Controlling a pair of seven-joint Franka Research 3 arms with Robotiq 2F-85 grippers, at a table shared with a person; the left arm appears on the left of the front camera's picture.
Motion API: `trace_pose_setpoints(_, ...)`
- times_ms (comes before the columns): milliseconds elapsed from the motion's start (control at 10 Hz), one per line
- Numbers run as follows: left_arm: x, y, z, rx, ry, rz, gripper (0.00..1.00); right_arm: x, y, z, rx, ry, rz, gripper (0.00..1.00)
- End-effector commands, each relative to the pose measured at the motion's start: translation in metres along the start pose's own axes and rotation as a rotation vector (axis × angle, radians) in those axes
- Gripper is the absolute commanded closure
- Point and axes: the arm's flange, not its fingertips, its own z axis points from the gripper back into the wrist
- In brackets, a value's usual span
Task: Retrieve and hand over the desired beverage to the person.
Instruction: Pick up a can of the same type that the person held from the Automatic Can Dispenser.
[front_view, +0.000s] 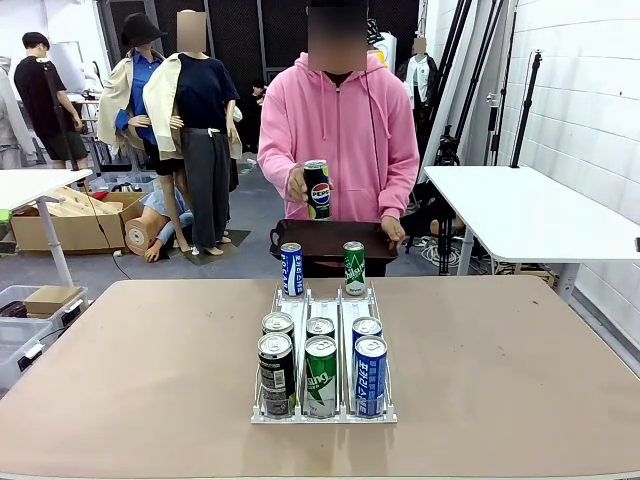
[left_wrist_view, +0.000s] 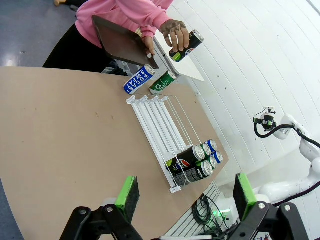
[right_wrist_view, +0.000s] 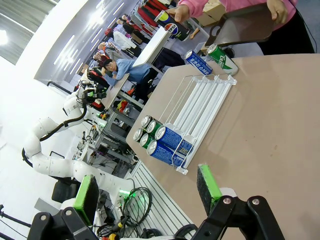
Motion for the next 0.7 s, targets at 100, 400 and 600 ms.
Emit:
trace_pose_setpoints(100,-0.0002,-0.001,0.0008,-0.01,-0.011,0.002,0.0,-0.0017,-0.0008,-0.0015,0.018,-0.013,0.006,0.0)
trace_pose_setpoints(400,-0.0002,-0.001,0.0008,-0.01,-0.011,0.002,0.0,-0.0017,-0.0008,-0.0015,0.018,-0.013,0.006,0.0)
trace_pose_setpoints(600,-0.0002,-0.001,0.0008,-0.01,-0.011,0.002,0.0,-0.0017,-0.0008,-0.0015,0.018,-0.013,0.006,0.0)
